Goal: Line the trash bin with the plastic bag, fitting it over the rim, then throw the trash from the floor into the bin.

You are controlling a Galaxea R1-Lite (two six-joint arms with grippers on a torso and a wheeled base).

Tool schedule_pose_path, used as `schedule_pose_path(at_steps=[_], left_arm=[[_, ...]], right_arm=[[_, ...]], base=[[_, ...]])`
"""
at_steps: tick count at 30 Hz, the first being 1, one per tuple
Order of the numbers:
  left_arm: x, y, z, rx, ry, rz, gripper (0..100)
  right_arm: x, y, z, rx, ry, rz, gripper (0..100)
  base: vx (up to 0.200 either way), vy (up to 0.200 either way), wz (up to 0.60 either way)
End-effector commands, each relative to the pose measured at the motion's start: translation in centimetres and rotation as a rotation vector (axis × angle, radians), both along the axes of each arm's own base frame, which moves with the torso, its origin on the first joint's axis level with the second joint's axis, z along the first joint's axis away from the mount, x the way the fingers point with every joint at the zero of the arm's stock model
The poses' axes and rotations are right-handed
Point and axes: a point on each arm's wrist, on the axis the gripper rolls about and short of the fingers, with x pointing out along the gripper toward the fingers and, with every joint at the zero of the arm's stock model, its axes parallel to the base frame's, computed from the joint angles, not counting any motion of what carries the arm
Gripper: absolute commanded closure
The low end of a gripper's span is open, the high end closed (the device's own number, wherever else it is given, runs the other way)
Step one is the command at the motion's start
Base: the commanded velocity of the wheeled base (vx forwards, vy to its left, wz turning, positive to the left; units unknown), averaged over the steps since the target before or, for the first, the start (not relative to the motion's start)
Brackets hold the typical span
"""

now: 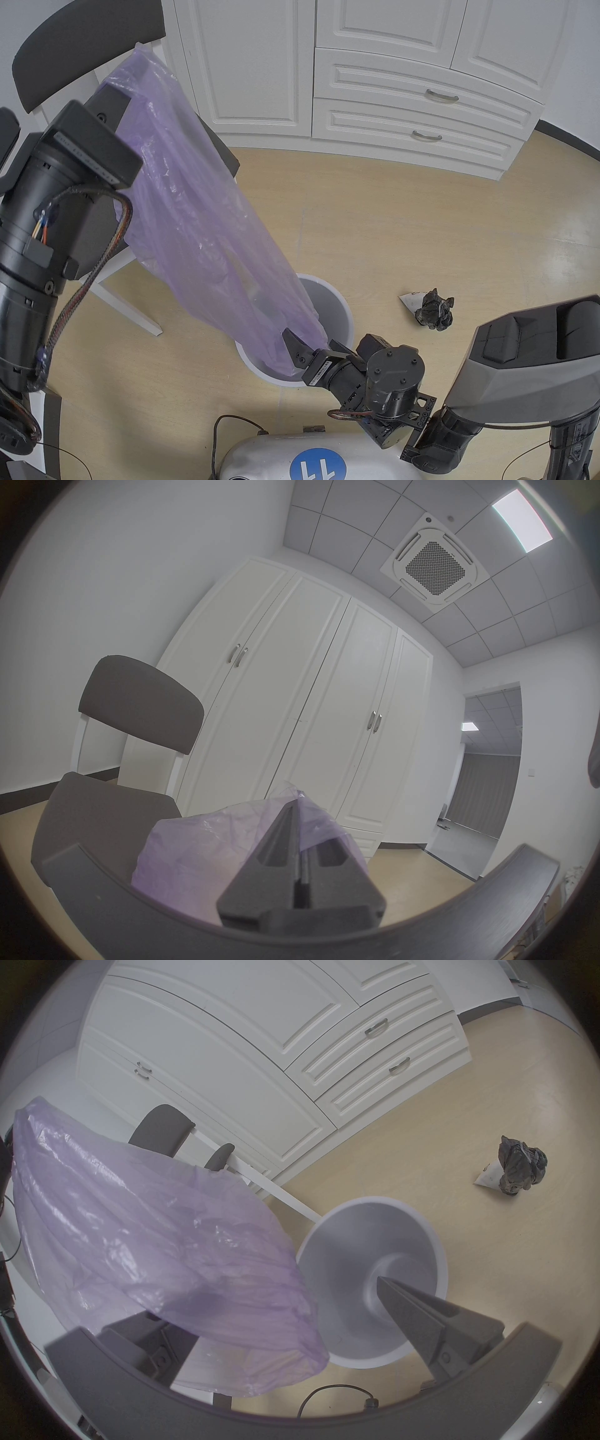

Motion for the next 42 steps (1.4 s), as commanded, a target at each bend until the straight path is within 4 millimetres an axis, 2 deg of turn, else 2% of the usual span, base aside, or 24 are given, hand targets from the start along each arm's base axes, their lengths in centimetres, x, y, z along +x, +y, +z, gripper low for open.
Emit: schedule_pose_path(at_steps=[1, 15, 29, 39, 42], left_arm=[[0.0, 0.0, 0.0, -0.001, 0.000, 0.001, 100], [-0.1, 0.1, 0.0, -0.001, -0.002, 0.002, 100], [-0.1, 0.1, 0.1, -0.002, -0.003, 0.000, 100], [-0.3, 0.3, 0.5, -0.017, -0.015, 0.002, 100], [-0.3, 0.4, 0.6, -0.024, -0.017, 0.004, 100]], right_arm=[[0.3, 0.0, 0.0, 0.012, -0.010, -0.006, 0], [0.7, -0.1, -1.4, -0.024, 0.009, -0.017, 0], [0.7, -0.3, 0.5, -0.007, -0.038, -0.039, 0], [1.3, -0.5, 0.4, -0.023, -0.050, -0.072, 0], [2.2, -0.9, 0.6, -0.011, -0.059, -0.098, 0]], base=[[0.000, 0.000, 0.00], [0.000, 0.000, 0.00], [0.000, 0.000, 0.00], [0.000, 0.000, 0.00], [0.000, 0.000, 0.00]])
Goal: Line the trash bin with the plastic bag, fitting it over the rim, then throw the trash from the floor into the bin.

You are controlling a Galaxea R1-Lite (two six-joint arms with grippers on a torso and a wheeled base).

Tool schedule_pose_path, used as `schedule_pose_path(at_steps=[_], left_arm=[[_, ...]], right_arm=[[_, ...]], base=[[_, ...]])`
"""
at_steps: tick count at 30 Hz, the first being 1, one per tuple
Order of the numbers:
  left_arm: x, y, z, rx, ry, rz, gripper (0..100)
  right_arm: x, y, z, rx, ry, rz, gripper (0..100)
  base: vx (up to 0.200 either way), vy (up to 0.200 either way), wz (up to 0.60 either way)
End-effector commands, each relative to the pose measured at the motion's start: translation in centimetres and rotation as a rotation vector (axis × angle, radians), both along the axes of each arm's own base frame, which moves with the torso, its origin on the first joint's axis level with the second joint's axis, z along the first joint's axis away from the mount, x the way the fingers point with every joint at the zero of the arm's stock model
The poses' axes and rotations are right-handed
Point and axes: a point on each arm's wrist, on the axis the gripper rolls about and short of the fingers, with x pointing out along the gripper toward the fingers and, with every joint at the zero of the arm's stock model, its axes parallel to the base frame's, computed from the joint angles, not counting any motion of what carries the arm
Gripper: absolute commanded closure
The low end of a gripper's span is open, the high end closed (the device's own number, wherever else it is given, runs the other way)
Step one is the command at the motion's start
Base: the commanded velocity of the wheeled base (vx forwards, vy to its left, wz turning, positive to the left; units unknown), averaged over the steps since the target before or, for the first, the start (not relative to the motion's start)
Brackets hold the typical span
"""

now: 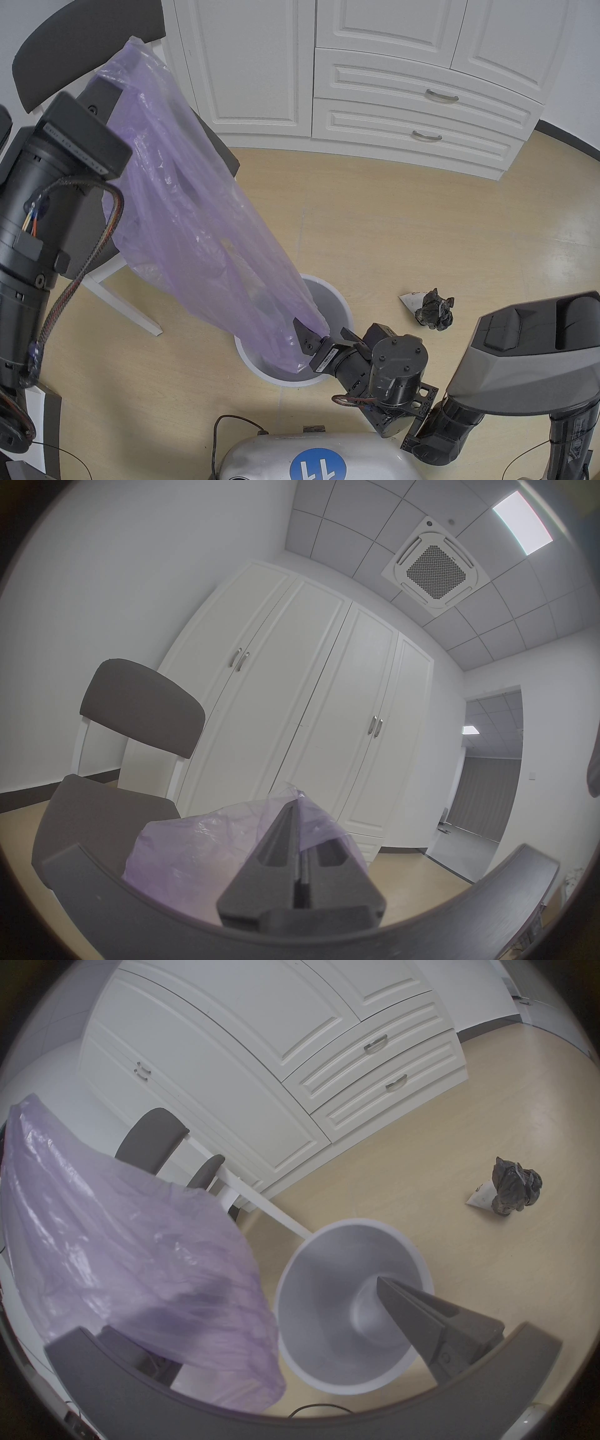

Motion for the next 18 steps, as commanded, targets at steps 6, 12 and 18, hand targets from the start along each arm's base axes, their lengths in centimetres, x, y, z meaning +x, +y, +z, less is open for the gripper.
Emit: schedule_pose_path(at_steps=[6, 12, 18], left_arm=[[-0.1, 0.2, 0.2, -0.008, -0.006, 0.002, 100], [-0.1, 0.2, 0.2, -0.008, -0.006, 0.002, 100], [-0.1, 0.1, 0.1, -0.003, -0.002, 0.000, 100]], right_arm=[[1.2, -0.8, 0.7, 0.032, -0.028, -0.037, 0], [1.1, -0.8, 1.3, 0.043, -0.037, -0.034, 0], [0.8, -1.0, 2.2, 0.061, -0.047, -0.025, 100]], base=[[0.000, 0.000, 0.00], [0.000, 0.000, 0.00], [0.000, 0.000, 0.00]])
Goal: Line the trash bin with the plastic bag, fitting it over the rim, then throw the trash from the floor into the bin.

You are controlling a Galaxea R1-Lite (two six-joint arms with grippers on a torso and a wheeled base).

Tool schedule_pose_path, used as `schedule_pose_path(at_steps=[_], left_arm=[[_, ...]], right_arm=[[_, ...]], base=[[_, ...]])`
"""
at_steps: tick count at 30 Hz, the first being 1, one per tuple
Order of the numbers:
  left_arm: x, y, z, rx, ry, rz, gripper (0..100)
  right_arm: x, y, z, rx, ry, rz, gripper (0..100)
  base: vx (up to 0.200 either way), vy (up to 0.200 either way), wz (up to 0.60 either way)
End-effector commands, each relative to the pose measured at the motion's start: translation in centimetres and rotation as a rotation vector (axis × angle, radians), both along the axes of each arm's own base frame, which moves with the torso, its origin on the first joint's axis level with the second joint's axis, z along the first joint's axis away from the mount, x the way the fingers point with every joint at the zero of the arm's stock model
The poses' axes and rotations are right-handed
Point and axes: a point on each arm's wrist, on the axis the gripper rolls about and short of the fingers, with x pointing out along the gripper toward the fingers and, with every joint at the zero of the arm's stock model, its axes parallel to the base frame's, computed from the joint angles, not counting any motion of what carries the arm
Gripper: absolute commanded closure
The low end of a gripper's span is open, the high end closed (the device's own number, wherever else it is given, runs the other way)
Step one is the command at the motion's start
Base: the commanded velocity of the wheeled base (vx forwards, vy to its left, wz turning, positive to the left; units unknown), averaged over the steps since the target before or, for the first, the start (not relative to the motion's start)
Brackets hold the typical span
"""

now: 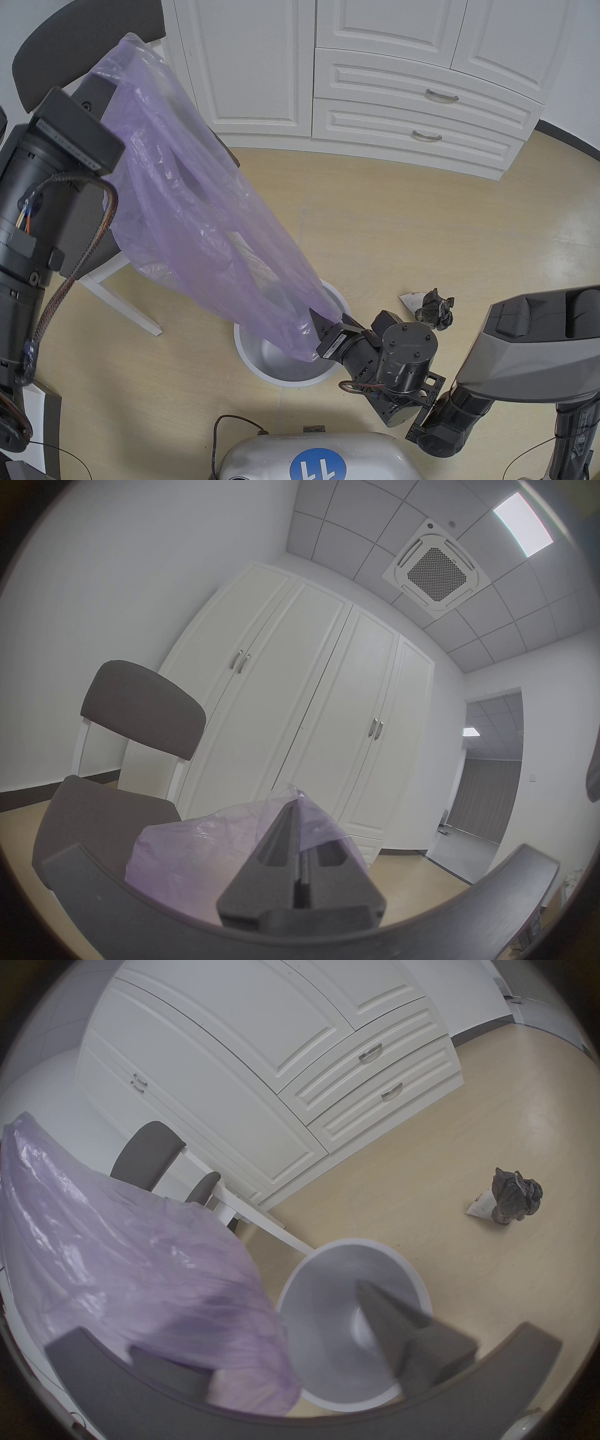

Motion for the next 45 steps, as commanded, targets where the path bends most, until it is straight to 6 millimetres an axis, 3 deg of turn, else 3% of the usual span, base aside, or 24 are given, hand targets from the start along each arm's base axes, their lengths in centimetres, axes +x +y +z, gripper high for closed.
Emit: schedule_pose_path(at_steps=[1, 13, 19, 26, 33, 39, 45], left_arm=[[0.1, -0.2, -0.2, 0.009, 0.007, -0.001, 100], [2.6, 0.1, -2.4, 0.059, 0.136, 0.058, 100], [3.7, 0.6, -4.2, 0.137, 0.226, 0.101, 100], [4.5, 0.7, -5.9, 0.204, 0.329, 0.117, 100], [7.1, 0.3, -8.3, 0.237, 0.426, 0.120, 100], [10.1, 2.0, -10.1, 0.264, 0.488, 0.206, 100], [10.2, 3.3, -10.6, 0.291, 0.495, 0.190, 100]], right_arm=[[-0.3, -0.3, 1.3, 0.035, -0.027, 0.004, 100], [-0.6, -2.2, 5.1, 0.021, -0.123, -0.030, 100], [0.1, -3.9, 5.9, -0.084, -0.176, -0.071, 100], [0.6, -6.8, 9.0, -0.140, -0.271, -0.164, 100], [-0.8, -8.0, 12.3, -0.169, -0.286, -0.187, 100], [-2.3, -9.7, 14.9, -0.253, -0.242, -0.264, 100], [-3.5, -10.7, 16.3, -0.327, -0.233, -0.292, 100]], base=[[0.000, 0.000, 0.00], [0.000, 0.000, 0.00], [0.000, 0.000, 0.00], [0.000, 0.000, 0.00], [0.000, 0.000, 0.00], [0.000, 0.000, 0.00], [0.000, 0.000, 0.00]])
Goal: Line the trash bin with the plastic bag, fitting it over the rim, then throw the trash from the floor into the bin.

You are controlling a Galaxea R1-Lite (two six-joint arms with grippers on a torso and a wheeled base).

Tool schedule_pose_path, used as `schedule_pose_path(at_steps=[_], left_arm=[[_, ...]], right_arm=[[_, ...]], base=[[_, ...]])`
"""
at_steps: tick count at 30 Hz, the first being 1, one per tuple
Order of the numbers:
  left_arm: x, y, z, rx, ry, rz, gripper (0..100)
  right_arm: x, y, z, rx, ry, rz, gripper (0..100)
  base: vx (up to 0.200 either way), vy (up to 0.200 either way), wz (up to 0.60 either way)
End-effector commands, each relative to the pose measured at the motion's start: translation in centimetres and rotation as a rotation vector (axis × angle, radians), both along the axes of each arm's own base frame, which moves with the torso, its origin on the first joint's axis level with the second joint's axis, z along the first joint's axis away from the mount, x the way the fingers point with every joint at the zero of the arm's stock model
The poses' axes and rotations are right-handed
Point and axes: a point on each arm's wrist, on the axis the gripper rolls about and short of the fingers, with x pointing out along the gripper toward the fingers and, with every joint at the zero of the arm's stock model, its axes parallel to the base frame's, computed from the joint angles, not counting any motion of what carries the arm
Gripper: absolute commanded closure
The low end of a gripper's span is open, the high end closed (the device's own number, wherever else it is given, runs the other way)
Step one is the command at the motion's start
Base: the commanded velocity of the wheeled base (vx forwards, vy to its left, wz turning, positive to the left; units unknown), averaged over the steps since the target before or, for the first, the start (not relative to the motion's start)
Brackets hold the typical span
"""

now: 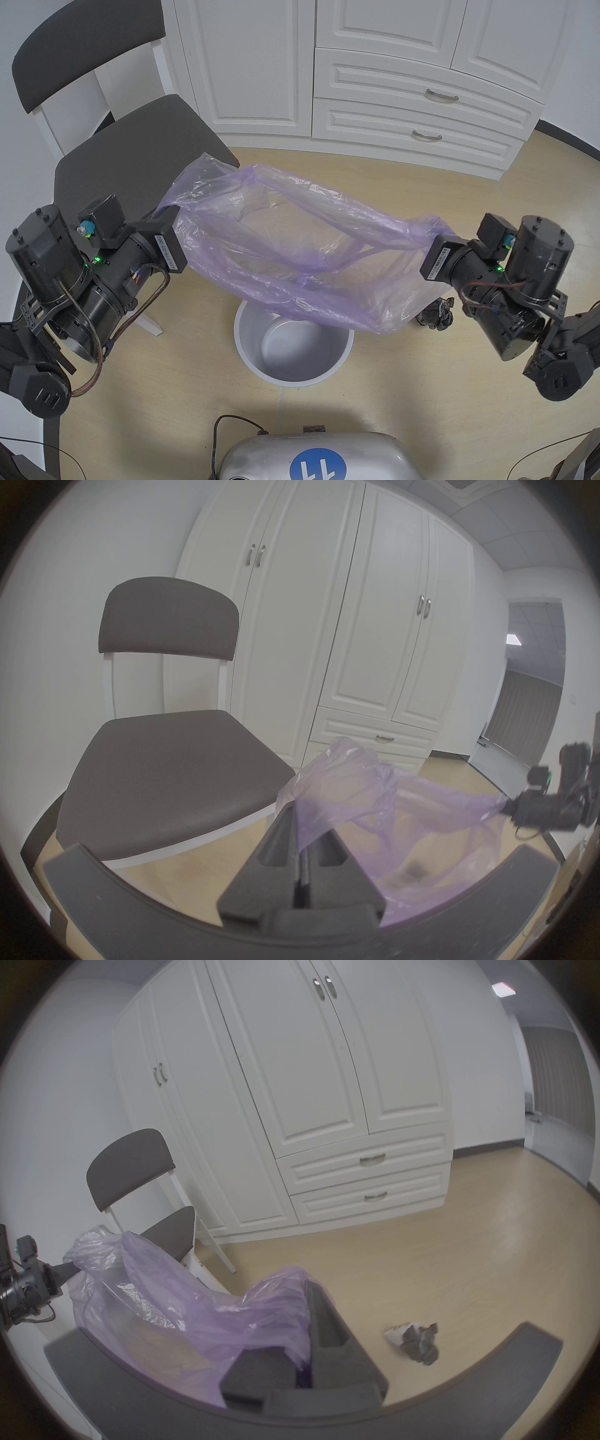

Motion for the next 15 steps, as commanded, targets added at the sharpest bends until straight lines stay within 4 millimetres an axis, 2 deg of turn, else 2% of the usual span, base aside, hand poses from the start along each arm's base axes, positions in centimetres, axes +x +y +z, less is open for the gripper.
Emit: schedule_pose_path(at_steps=[1, 5, 15], left_arm=[[0.4, 1.2, -1.3, 0.036, 0.039, 0.007, 100], [-0.7, 1.6, -1.5, 0.070, 0.033, -0.034, 100], [-3.1, 2.4, -1.5, 0.172, -0.005, -0.070, 100]], right_arm=[[-2.0, -1.7, 2.9, -0.008, -0.069, -0.028, 100], [-3.3, -2.6, 2.5, -0.119, -0.062, -0.098, 100], [-6.7, -5.1, -0.8, -0.442, 0.004, -0.100, 100]], base=[[0.000, 0.000, 0.00], [0.000, 0.000, 0.00], [0.000, 0.000, 0.00]])
